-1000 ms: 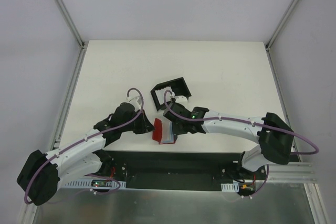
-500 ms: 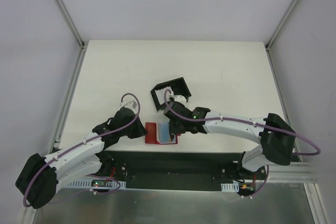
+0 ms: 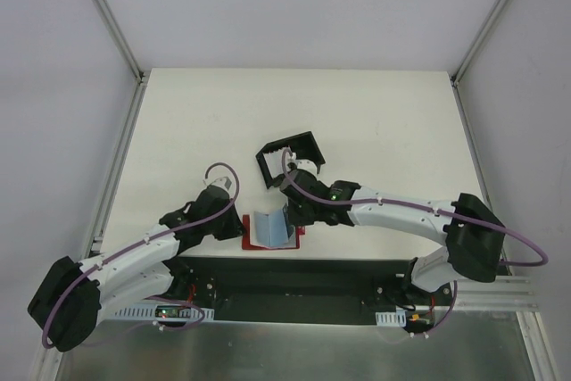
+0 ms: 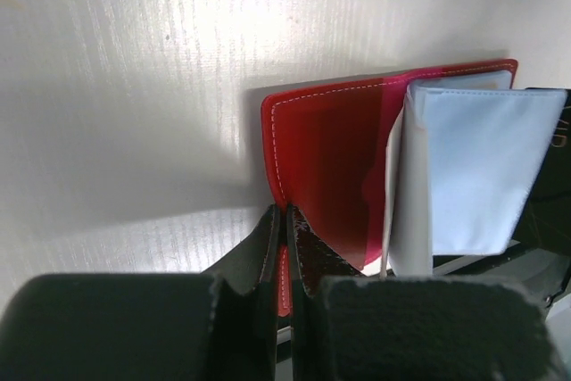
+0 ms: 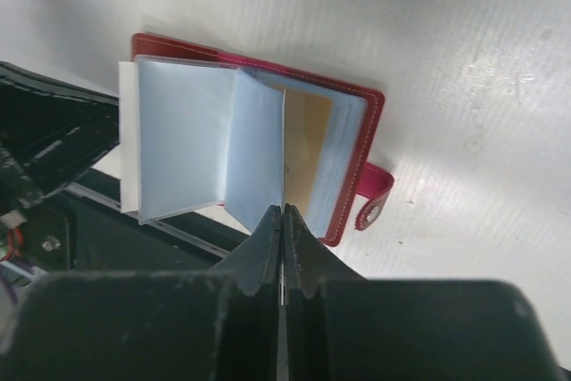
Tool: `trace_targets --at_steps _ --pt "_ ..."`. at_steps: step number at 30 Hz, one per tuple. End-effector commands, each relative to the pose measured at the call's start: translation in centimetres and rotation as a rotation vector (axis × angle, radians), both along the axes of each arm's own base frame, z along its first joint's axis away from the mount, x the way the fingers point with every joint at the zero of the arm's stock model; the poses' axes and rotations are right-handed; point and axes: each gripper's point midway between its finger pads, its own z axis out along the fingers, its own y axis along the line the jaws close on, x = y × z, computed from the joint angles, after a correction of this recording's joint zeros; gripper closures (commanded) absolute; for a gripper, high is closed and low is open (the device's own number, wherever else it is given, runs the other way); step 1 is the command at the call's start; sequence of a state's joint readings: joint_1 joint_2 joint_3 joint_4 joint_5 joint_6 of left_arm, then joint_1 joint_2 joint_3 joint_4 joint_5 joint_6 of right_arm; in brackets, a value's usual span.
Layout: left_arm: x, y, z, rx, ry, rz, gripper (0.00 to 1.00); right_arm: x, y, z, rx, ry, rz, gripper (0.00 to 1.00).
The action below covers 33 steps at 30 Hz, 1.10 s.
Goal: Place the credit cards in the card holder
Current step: Turn over the card slot in the card holder, then insert the credit card into the card holder.
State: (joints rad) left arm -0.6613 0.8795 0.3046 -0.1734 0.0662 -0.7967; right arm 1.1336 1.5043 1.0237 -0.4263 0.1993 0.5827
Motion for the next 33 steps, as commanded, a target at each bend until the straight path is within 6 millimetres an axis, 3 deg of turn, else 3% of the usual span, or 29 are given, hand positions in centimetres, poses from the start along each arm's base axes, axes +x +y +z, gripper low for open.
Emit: trace_targets --at_steps 1,8,13,22,33 --pt "-0.6 0.9 -1.3 0.052 0.032 0.011 1.0 -0.4 3.1 2.1 0.167 0.016 0.064 1.0" --pt "-0.4 0.7 -1.2 0.032 0.023 0.024 1.0 -1.2 6.6 2.0 0.237 0.085 0.139 1.0" --pt "-0.7 0.3 -1.7 0.0 0.045 0.031 1.0 -1.1 7.2 1.3 0.229 0.098 0.149 1.0" --pt "-0.8 -0.1 -2.2 -0.051 0.086 0.108 1.0 1.0 2.8 -0.4 0.234 -0.016 -0.046 1.0" --pt "-1.1 -0.5 -2.8 -0.085 0.114 0.125 1.0 1.6 2.4 -1.2 0.386 -0.078 -0.123 1.0"
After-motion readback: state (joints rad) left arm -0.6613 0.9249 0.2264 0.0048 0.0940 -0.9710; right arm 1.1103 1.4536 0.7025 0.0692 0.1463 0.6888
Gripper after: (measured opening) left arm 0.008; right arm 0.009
